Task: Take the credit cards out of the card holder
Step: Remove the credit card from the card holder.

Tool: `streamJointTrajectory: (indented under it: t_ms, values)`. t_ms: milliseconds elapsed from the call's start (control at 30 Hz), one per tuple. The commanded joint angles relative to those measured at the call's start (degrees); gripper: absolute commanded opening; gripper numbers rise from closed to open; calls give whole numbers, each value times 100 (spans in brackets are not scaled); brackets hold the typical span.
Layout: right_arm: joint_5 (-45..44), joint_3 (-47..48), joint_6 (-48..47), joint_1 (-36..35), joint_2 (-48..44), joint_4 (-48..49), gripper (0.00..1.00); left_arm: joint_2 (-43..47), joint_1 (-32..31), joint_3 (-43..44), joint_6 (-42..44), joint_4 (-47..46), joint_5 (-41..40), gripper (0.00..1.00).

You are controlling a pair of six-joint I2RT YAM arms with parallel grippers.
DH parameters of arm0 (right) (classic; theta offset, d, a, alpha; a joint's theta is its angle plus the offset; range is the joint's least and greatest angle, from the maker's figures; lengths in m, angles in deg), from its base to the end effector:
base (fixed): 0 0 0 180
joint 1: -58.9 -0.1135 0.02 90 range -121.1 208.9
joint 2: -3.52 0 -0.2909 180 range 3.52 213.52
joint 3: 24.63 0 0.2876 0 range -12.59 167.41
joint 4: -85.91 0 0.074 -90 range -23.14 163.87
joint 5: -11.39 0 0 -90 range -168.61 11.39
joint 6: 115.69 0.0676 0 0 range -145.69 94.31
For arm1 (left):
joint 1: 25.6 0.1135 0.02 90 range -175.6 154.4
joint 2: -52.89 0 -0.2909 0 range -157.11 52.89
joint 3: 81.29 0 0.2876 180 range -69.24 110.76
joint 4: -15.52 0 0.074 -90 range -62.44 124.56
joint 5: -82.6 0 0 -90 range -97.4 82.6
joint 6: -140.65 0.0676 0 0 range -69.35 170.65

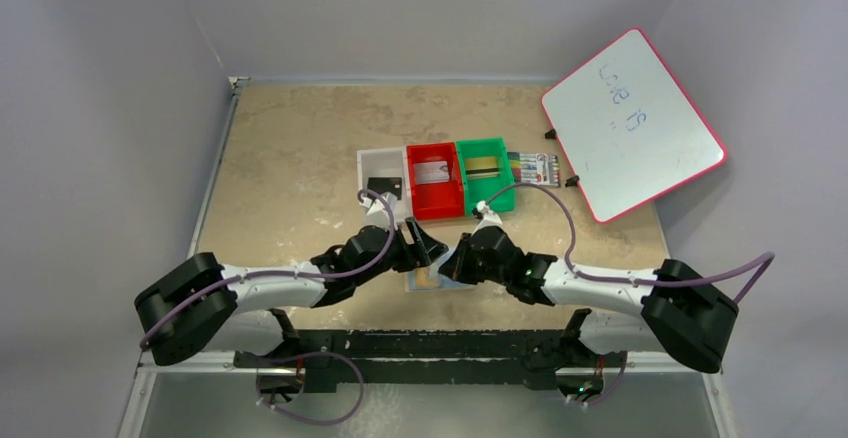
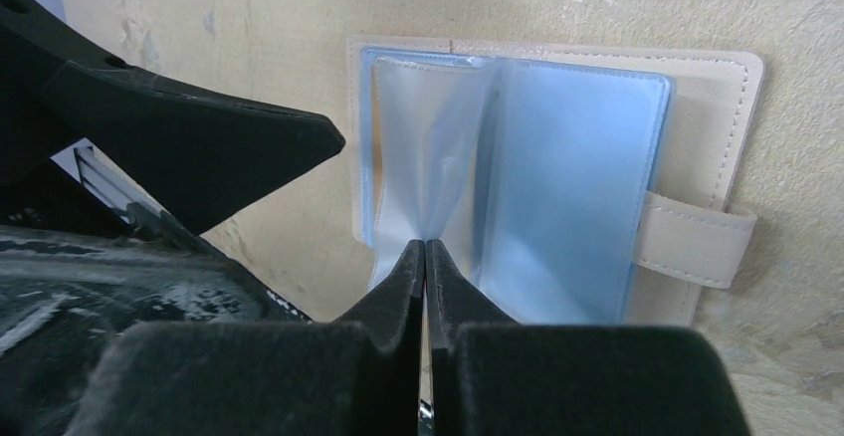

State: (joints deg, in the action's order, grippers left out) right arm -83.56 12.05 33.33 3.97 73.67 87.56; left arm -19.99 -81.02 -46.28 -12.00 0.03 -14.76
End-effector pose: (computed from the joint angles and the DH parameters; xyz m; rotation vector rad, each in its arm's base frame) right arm 0.1664 0.2268 0.1540 0.1386 2.3182 1.0283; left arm 0.1728 -0.2353 0.1613 -0.2298 2.1570 -1.1728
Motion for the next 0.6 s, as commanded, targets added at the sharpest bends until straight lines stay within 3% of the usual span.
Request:
streamJointTrajectory:
  t_ms: [0,267,367,567]
  values:
    - [-81,-87,80,30,-148,272,0,-225,-70,25,-130,-417,-84,73]
    - [-135,-97,85,40,-272,139,1,-749,-261,45,-281,-1005,49,68]
    - [-237,-33,52,44,-431,-136,7,-869,-317,103,-294,-1139,58,64]
    - [-601,16,139,38,-859,-855,31,-1067,-386,279,-274,-1192,117,57]
